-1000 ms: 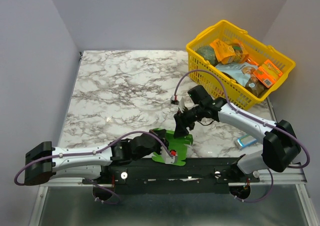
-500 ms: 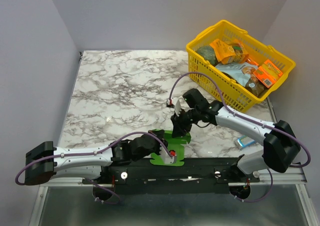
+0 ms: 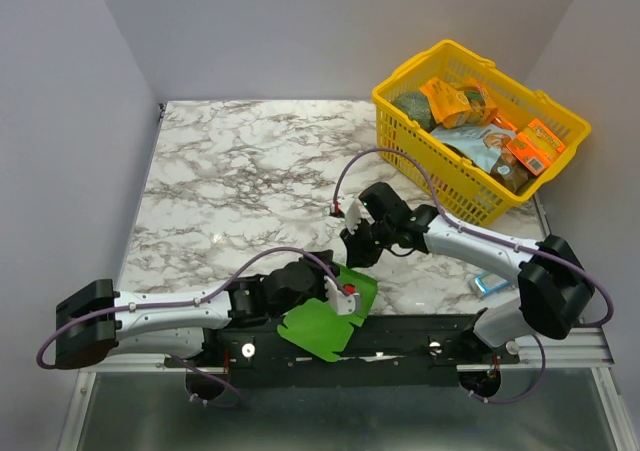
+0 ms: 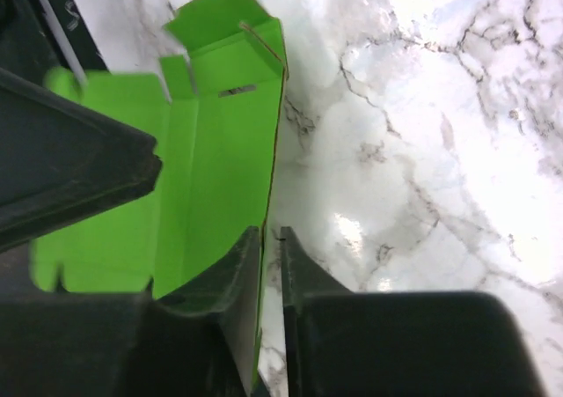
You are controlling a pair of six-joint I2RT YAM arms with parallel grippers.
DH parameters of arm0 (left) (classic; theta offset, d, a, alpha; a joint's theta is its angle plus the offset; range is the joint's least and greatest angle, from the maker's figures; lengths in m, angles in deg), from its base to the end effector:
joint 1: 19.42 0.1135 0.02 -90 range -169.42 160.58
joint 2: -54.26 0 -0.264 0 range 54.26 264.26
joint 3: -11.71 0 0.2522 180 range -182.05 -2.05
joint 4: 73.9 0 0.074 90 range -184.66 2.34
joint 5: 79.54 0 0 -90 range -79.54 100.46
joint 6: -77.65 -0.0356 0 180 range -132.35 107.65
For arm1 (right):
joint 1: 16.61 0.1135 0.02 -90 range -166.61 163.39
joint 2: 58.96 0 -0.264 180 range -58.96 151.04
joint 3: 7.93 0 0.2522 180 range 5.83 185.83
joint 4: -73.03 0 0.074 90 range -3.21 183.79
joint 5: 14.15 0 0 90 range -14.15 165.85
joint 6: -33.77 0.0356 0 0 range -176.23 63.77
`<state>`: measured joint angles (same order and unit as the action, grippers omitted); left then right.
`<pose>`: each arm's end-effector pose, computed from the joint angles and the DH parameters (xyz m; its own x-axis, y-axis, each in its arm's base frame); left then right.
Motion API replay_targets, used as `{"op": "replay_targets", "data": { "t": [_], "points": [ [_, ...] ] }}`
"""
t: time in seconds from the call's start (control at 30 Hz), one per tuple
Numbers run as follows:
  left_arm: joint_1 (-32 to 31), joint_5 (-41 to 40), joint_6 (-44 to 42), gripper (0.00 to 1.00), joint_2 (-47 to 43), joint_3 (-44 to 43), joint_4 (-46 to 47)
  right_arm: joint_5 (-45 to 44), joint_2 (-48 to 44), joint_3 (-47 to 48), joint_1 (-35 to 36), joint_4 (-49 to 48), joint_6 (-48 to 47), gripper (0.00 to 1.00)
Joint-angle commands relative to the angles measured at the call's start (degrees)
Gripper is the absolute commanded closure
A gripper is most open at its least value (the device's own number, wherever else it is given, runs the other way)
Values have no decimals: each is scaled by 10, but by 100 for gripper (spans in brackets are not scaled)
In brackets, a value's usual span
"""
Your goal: Fold the paper box
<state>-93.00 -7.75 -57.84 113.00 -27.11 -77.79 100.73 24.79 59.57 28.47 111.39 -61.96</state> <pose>0.0725 -0.2067 0.2097 0.5122 0.6585 -0.5514 0.6635 0.1043 0.7409 0.1977 0.2194 0.2187 -0.4915 -0.6211 -0.6105 -0.8678 0.4081 0.2834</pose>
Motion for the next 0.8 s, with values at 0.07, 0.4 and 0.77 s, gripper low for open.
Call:
{"op": "replay_targets", "data": {
  "t": [0.07,0.4,0.77],
  "points": [
    [25,14,66,45,-7,-32,9,-55,11,-9,8,-8,12,86],
    [163,88,246,18,-64,-67,-85,-39,21,-30,9,-38,30,74],
    [291,284,428,5,-32,-91,-175,-42,45,-22,28,-35,44,52]
  ]
}}
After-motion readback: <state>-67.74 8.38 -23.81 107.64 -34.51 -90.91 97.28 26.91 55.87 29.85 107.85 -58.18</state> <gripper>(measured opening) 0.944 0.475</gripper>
